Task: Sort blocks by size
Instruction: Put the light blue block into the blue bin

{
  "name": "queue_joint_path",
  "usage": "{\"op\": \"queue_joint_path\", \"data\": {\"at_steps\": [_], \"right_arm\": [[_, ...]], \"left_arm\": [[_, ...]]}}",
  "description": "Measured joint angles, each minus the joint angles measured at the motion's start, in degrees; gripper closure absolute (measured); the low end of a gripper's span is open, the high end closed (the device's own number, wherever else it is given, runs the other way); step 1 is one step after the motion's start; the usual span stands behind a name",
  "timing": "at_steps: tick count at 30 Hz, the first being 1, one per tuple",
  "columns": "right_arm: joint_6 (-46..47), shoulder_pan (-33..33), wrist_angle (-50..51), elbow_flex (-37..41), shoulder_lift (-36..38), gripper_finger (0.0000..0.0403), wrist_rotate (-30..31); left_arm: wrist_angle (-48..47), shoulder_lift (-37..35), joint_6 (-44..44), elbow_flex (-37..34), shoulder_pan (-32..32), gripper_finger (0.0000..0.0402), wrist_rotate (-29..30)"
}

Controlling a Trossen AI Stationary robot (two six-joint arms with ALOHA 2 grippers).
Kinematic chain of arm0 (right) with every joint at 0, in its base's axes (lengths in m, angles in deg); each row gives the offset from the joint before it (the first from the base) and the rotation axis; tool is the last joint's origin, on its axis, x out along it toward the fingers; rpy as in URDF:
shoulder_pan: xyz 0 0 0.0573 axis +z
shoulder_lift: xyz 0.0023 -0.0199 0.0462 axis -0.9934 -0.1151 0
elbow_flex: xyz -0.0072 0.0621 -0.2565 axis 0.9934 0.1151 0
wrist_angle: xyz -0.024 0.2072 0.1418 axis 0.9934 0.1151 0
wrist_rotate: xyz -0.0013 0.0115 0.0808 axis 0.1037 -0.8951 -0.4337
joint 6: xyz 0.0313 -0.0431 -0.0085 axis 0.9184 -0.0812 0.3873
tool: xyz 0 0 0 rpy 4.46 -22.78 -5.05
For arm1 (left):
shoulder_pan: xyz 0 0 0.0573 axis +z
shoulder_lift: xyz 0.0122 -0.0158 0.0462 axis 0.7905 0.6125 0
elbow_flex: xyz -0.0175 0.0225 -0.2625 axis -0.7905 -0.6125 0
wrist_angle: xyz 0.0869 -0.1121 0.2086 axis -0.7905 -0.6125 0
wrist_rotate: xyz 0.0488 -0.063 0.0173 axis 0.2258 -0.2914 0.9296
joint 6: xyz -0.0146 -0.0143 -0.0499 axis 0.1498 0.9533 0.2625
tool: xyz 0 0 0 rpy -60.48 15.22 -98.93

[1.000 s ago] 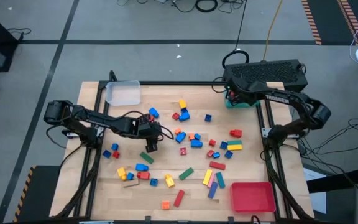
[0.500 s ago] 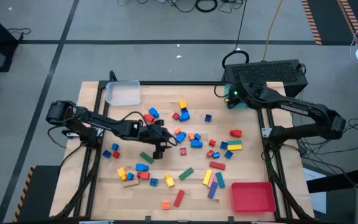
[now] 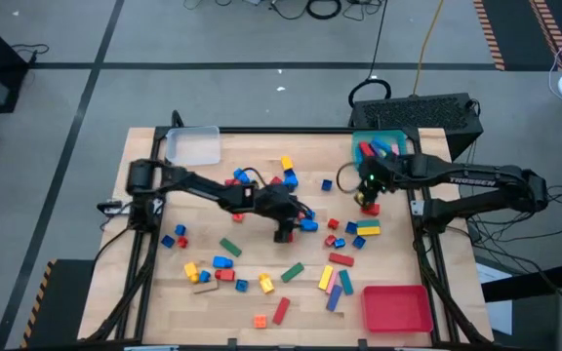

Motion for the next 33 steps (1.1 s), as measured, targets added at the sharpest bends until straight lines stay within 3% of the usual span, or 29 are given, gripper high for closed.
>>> {"op": "queue_joint_path", "data": {"at_steps": [7,16,20,26,33], "right_arm": [[6.92,10.82,12.96,0.0,-0.13,0.0165,-1.25],[16.94,24.5,10.14,3.24,-2.8,0.0165,-7.41],[19.39,28.82,9.45,5.25,-6.36,0.0174,-7.7],[15.6,32.61,2.75,6.84,-12.17,0.02,-9.04],[8.46,32.92,0.07,6.84,-19.77,0.021,-3.6]], "left_arm": [[-0.21,4.81,-3.27,7.45,-0.04,0.0164,-0.42],[-0.05,6.03,-3.34,11.85,0.58,0.0164,-3.6],[-4.48,6.04,-3.14,11.9,0.58,0.0164,-3.6],[-6.74,6.12,-2.75,11.84,0.56,0.0164,-3.57],[-7.26,6.12,-2.75,11.81,0.56,0.0164,-3.46]]}}
